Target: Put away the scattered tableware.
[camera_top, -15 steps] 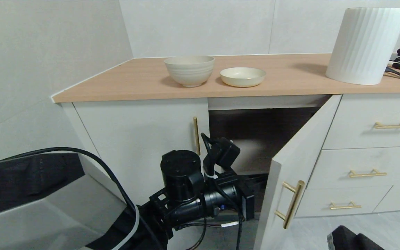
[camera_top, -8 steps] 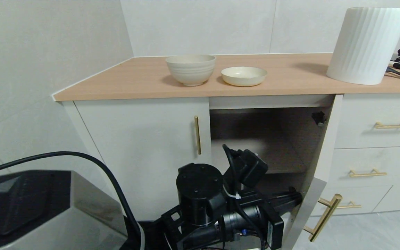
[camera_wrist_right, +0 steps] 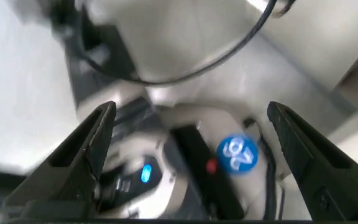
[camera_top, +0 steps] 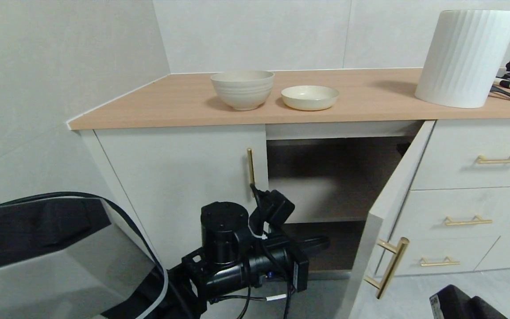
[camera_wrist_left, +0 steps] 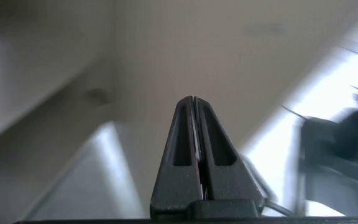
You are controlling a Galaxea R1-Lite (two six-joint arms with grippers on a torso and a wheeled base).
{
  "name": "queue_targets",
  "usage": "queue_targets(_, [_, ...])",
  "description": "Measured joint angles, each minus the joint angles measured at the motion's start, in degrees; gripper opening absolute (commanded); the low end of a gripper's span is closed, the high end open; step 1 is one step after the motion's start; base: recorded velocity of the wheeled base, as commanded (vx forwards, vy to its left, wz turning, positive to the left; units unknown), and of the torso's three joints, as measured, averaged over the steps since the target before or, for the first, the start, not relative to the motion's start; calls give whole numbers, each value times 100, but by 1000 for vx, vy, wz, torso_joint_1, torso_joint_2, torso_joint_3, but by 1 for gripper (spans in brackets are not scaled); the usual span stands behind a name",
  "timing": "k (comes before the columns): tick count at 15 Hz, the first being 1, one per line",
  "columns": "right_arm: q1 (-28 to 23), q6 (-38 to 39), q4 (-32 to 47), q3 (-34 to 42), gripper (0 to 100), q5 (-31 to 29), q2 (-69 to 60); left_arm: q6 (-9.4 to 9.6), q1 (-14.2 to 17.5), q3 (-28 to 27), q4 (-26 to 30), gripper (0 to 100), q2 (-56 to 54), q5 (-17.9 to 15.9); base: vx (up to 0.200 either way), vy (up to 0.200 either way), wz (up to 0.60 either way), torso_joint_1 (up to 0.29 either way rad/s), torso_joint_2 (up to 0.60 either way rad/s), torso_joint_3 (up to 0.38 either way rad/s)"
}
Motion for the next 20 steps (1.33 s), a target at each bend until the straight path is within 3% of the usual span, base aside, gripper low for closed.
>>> queue_targets(5, [-151,78,-98,-23,100,4,105,6,354,-678,105,0,416,176,0,0,0,0,0,0])
queue_targets(9, [-155,76,-101,-26,100,6,143,6,358,-967,104,0,571,299,-150,0,0,1,1,3])
queue_targets(15, [-162,73,-95,-15,100,4,157,5,362,-1111,118,0,713,296,0,0,0,0,0,0])
queue_targets(18, [-124,71,-95,-4,100,13,157,6,293,-1180,104,0,746,321,0,0,0,0,0,0])
queue_targets(20, [28,78,-95,18,100,15,157,5,-62,-1187,99,0,713,368,0,0,0,0,0,0])
